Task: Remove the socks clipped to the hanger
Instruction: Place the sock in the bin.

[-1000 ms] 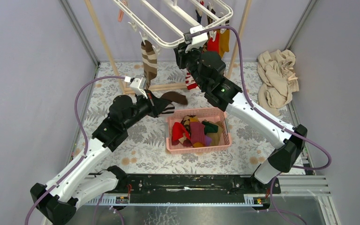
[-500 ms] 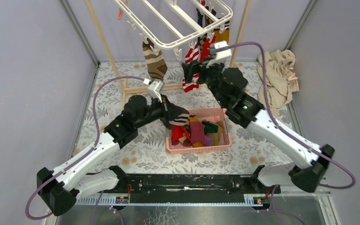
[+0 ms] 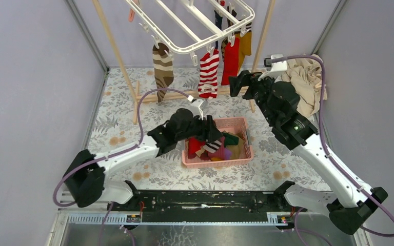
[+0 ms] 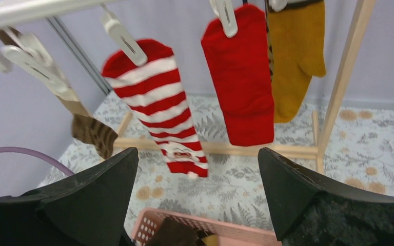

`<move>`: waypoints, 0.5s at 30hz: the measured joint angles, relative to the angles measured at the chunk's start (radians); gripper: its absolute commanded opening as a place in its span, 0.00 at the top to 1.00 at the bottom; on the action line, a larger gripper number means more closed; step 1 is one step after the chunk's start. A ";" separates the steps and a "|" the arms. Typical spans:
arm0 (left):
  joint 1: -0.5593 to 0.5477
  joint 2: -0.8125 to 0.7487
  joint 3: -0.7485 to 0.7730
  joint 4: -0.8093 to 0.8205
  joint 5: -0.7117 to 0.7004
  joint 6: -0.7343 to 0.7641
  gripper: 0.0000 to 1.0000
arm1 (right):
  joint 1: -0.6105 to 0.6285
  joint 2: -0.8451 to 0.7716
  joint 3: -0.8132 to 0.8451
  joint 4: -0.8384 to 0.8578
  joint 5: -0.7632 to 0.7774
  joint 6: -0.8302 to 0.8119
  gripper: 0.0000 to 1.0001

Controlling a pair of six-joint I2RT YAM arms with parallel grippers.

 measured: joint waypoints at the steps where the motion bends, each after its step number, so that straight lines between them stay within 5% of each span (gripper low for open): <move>1: 0.000 0.027 -0.006 0.004 -0.007 -0.006 0.18 | -0.010 0.010 -0.001 -0.009 -0.013 0.005 0.06; 3: 0.000 0.063 -0.020 0.005 -0.023 -0.005 0.02 | -0.026 0.039 -0.001 -0.026 -0.044 0.016 0.06; 15: -0.006 -0.131 0.025 -0.116 -0.116 0.014 0.01 | -0.064 0.183 -0.046 0.051 -0.230 0.034 0.07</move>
